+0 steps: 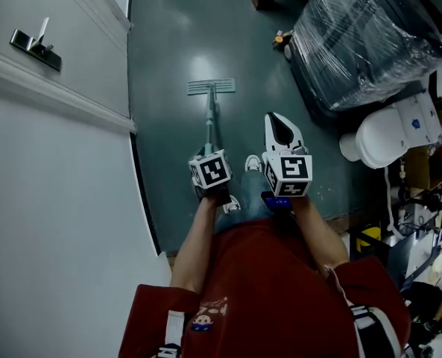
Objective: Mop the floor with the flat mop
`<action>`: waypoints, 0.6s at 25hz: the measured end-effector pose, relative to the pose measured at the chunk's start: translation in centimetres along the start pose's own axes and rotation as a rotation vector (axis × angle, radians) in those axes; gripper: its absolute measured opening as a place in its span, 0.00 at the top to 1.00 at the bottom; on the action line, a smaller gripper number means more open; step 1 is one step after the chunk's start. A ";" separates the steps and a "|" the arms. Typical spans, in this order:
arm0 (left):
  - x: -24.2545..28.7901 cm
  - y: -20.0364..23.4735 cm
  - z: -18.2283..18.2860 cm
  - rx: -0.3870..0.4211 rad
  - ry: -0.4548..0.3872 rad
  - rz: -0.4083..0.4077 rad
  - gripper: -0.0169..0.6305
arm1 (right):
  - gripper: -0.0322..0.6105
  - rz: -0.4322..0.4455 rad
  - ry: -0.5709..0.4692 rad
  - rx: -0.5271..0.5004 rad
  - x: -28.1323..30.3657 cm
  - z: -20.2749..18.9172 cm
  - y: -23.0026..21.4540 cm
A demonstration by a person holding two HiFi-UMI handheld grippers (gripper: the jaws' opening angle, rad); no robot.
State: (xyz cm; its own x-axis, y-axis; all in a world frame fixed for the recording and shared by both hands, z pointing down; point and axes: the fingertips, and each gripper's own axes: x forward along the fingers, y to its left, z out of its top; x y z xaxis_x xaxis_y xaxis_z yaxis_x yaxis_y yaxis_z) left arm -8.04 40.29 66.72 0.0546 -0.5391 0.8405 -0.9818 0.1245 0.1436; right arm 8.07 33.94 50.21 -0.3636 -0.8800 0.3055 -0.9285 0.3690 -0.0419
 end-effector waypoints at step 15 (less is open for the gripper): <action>7.0 -5.5 11.1 -0.011 0.018 0.039 0.78 | 0.92 0.033 0.022 0.022 11.5 4.3 -8.6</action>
State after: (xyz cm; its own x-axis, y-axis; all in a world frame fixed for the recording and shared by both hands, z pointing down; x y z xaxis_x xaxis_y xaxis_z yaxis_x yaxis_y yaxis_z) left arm -4.30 26.64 66.01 0.0197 -0.5190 0.8546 -0.9812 0.1541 0.1162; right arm 11.59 19.40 50.01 -0.3921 -0.8607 0.3246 -0.9177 0.3904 -0.0734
